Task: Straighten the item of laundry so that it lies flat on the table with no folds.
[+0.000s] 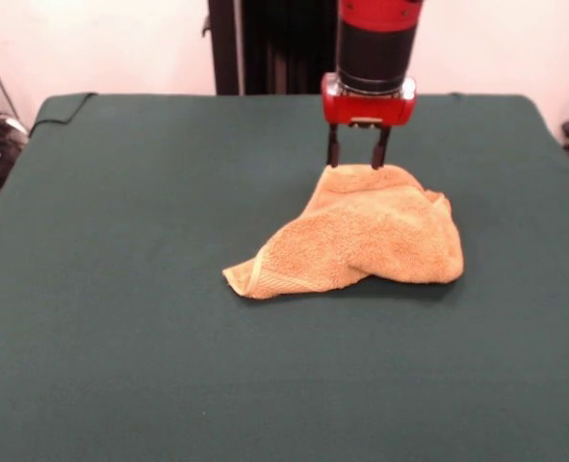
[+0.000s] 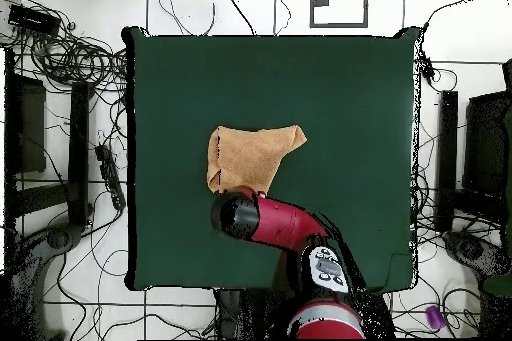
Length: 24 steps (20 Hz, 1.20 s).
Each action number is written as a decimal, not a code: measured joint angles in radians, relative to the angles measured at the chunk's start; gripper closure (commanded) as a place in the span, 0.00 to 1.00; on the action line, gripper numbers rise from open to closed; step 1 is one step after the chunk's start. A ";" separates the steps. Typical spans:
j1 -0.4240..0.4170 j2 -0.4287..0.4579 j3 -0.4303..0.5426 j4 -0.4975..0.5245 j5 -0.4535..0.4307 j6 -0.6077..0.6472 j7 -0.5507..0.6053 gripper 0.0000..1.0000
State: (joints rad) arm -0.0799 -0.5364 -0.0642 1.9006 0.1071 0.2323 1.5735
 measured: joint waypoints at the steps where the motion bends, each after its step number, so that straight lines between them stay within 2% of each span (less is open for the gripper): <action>1: -0.001 0.001 0.000 -0.002 0.000 0.000 0.000 0.00; 14: -0.004 0.104 0.000 -0.041 0.001 -0.078 0.000 0.00; 24: -0.001 0.105 0.000 -0.042 0.001 -0.088 0.000 0.00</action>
